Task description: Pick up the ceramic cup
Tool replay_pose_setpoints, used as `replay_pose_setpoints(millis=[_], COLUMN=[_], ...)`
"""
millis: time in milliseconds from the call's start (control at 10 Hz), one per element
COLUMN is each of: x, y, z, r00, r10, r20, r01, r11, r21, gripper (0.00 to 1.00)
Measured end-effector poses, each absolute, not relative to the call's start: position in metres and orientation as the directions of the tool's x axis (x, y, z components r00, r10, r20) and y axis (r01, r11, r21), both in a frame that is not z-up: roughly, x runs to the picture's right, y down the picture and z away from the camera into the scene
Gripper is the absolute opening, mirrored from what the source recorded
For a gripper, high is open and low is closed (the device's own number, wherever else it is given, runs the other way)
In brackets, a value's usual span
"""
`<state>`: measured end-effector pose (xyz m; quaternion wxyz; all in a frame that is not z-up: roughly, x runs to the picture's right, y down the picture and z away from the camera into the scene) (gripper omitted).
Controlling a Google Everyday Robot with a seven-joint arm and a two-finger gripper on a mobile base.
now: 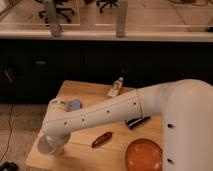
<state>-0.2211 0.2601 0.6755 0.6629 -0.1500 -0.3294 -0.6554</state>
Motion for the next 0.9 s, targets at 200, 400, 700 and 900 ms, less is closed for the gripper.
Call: replay_pose_setpoints(millis=[200, 400, 700, 900], x=[-0.218, -0.213, -0.209, -0.207], y=[0.255, 0.250, 0.246, 0.244], z=[0.669, 0.663, 0.658, 0.656], r00=[-0.082, -0.084, -0.082, -0.080], r10=[-0.789, -0.807, -0.824, -0.827], r20=[0.609, 0.584, 0.561, 0.556], r01=[0.962, 0.956, 0.950, 0.948], r11=[0.098, 0.100, 0.105, 0.108], r21=[0.255, 0.277, 0.294, 0.298], gripper=[0.00, 0.00, 0.00, 0.00])
